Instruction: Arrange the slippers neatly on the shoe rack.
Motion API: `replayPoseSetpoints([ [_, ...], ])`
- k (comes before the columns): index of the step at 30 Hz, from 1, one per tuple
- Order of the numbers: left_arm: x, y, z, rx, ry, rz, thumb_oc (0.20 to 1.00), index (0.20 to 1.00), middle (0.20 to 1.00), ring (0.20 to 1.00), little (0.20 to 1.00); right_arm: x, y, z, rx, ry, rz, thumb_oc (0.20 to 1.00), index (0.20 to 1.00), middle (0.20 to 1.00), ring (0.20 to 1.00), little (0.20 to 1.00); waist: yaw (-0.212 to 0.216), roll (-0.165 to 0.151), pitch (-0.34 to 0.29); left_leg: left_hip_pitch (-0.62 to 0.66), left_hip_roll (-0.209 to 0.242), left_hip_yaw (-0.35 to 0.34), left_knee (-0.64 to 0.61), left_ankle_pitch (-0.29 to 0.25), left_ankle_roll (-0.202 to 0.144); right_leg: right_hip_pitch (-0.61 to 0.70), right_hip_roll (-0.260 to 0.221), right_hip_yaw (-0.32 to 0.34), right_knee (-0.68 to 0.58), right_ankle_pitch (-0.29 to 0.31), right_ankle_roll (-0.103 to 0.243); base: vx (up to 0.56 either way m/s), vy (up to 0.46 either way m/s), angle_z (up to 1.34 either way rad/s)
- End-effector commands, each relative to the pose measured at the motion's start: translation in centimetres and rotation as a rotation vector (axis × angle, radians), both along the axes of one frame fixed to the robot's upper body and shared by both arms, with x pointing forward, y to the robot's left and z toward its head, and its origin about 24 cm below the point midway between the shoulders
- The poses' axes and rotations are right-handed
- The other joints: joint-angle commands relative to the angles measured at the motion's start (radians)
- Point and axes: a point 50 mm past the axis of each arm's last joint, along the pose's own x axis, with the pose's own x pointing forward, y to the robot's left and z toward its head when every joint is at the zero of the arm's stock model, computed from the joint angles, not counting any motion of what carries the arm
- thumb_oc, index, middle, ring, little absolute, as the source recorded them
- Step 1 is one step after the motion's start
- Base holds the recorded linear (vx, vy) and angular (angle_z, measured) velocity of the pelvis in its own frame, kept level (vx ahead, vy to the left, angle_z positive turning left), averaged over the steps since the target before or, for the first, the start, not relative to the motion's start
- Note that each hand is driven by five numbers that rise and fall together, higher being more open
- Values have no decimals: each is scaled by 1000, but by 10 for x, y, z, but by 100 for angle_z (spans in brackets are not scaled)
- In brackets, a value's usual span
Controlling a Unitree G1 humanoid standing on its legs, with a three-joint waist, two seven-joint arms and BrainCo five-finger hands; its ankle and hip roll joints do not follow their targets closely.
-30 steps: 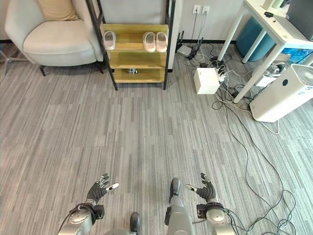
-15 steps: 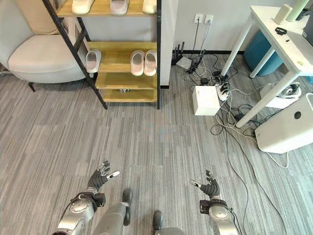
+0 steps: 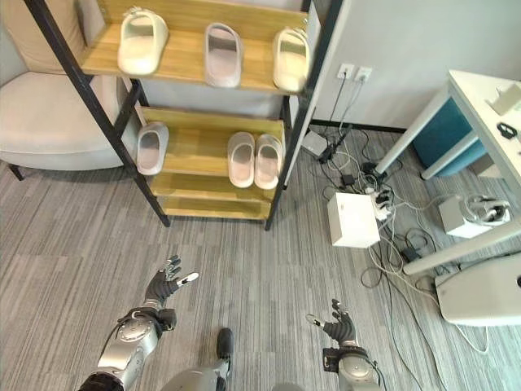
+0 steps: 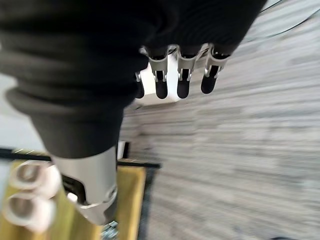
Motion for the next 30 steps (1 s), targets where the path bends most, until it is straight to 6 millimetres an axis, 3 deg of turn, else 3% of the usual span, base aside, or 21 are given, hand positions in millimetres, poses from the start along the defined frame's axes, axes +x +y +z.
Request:
replayPoseSetpoints([
  [1, 5, 2, 19, 19, -109, -11, 1000, 1000, 1000, 1000, 1000, 8, -5, 10, -25, -59, 10, 1000, 1000, 1000, 1000, 1000, -7, 41, 33, 71, 129, 23, -17, -125, -168, 45, 35, -40, -381, 215, -2, 356, 86, 38],
  [2, 5, 2, 19, 21, -113, -13, 1000, 1000, 1000, 1000, 1000, 9, -6, 11, -24, -64, 8, 1000, 1000, 1000, 1000, 1000, -17, 44, 45, 93, 128, 13, -19, -136, -172, 42, 48, -61, -440, 177, -20, 272, 35, 45],
  [3, 5, 2, 19, 21, -113, -13, 1000, 1000, 1000, 1000, 1000, 9, -5, 11, -24, -64, 8, 1000, 1000, 1000, 1000, 1000, -18, 44, 47, 95, 128, 12, -19, -136, -172, 45, 48, -62, -441, 177, -20, 252, -33, 30],
  [4, 8, 2, 23, 21, -128, -17, 1000, 1000, 1000, 1000, 1000, 11, -7, 12, -25, -72, -1, 1000, 1000, 1000, 1000, 1000, -27, 39, 54, 122, 113, 1, -23, -151, -178, 10, 64, -81, -581, 182, -30, 169, -27, 35],
  [5, 8, 2, 23, 21, -128, -17, 1000, 1000, 1000, 1000, 1000, 11, -7, 12, -26, -72, -1, 1000, 1000, 1000, 1000, 1000, -30, 42, 60, 130, 116, -3, -23, -154, -179, 23, 66, -87, -589, 183, -30, 258, -51, 37],
  [8, 11, 3, 25, 30, -143, -15, 1000, 1000, 1000, 1000, 1000, 10, -9, 13, -29, -72, -10, 1000, 1000, 1000, 1000, 1000, -49, 34, 64, 178, 111, -21, -30, -183, -198, -7, 84, -117, -751, 240, -23, 245, -74, 34],
  [10, 13, 4, 28, 33, -157, -15, 1000, 1000, 1000, 1000, 1000, 9, -13, 13, -41, -72, -17, 1000, 1000, 1000, 1000, 1000, -57, 32, 63, 200, 111, -33, -29, -201, -204, -21, 84, -139, -769, 261, -19, 208, -83, 38],
  [12, 10, 2, 25, 35, -148, -29, 1000, 1000, 1000, 1000, 1000, 4, -17, 13, -46, -71, -22, 1000, 1000, 1000, 1000, 1000, -63, 30, 36, 234, 113, -39, 2, -250, -217, 30, 95, -134, -804, 257, -53, 258, -102, 47],
  [13, 10, 2, 25, 35, -148, -29, 1000, 1000, 1000, 1000, 1000, 4, -17, 13, -46, -70, -22, 1000, 1000, 1000, 1000, 1000, -64, 30, 37, 234, 114, -40, 4, -253, -217, 32, 95, -135, -805, 257, -53, 265, -115, 51],
  [15, 6, 1, 22, 17, -135, -24, 1000, 1000, 1000, 1000, 1000, 6, -20, 15, -47, -83, -25, 1000, 1000, 1000, 1000, 1000, -65, 32, 31, 215, 124, -28, 112, -275, -245, 76, 104, -134, -822, 246, -71, 158, -104, 36],
  [18, 6, -2, 21, -17, -135, -13, 1000, 1000, 1000, 1000, 1000, 13, -22, 20, -58, -113, -17, 1000, 1000, 1000, 1000, 1000, -47, 23, 50, 109, 127, -26, 353, -226, -284, 135, 106, -127, -846, 229, -102, 102, -97, 0],
  [19, 8, -3, 22, -28, -141, -3, 1000, 1000, 1000, 1000, 1000, 15, -24, 22, -61, -119, -20, 1000, 1000, 1000, 1000, 1000, -40, 17, 64, 42, 157, 1, 402, -201, -286, 162, 103, -126, -855, 205, -113, 114, -45, -20],
  [21, 9, -3, 23, -26, -143, 3, 1000, 1000, 1000, 1000, 1000, 16, -26, 23, -64, -119, -27, 1000, 1000, 1000, 1000, 1000, -34, 10, 63, 13, 200, 39, 346, -216, -276, 182, 95, -127, -857, 186, -112, 206, 49, -15],
  [22, 10, -2, 22, -14, -135, 4, 1000, 1000, 1000, 1000, 1000, 14, -29, 22, -70, -112, -35, 1000, 1000, 1000, 1000, 1000, -26, 16, 61, 14, 243, 40, 235, -164, -281, 198, 100, -122, -854, 174, -105, 219, 86, -2],
  [23, 9, -3, 22, -14, -135, 4, 1000, 1000, 1000, 1000, 1000, 14, -29, 22, -70, -112, -35, 1000, 1000, 1000, 1000, 1000, -25, 16, 63, 19, 243, 40, 227, -161, -282, 199, 99, -122, -854, 173, -105, 223, 110, -12],
  [25, 11, -4, 23, -4, -137, 1, 1000, 1000, 1000, 1000, 1000, 12, -32, 19, -81, -96, -43, 1000, 1000, 1000, 1000, 1000, -21, 31, 66, 3, 293, 18, 108, -69, -298, 218, 109, -119, -850, 149, -104, 227, 174, -33],
  [26, 14, -4, 25, -5, -145, 12, 1000, 1000, 1000, 1000, 1000, 7, -37, 17, -97, -75, -66, 1000, 1000, 1000, 1000, 1000, -15, 41, 71, -24, 344, -1, 20, -3, -322, 247, 102, -115, -841, 115, -101, 247, 217, -11],
  [30, 12, -5, 27, -14, -163, 10, 1000, 1000, 1000, 1000, 1000, 4, -39, 17, -99, -72, -60, 1000, 1000, 1000, 1000, 1000, -14, 54, 51, 0, 331, -29, 12, -2, -332, 262, 89, -97, -829, 115, -88, 202, 224, -22],
])
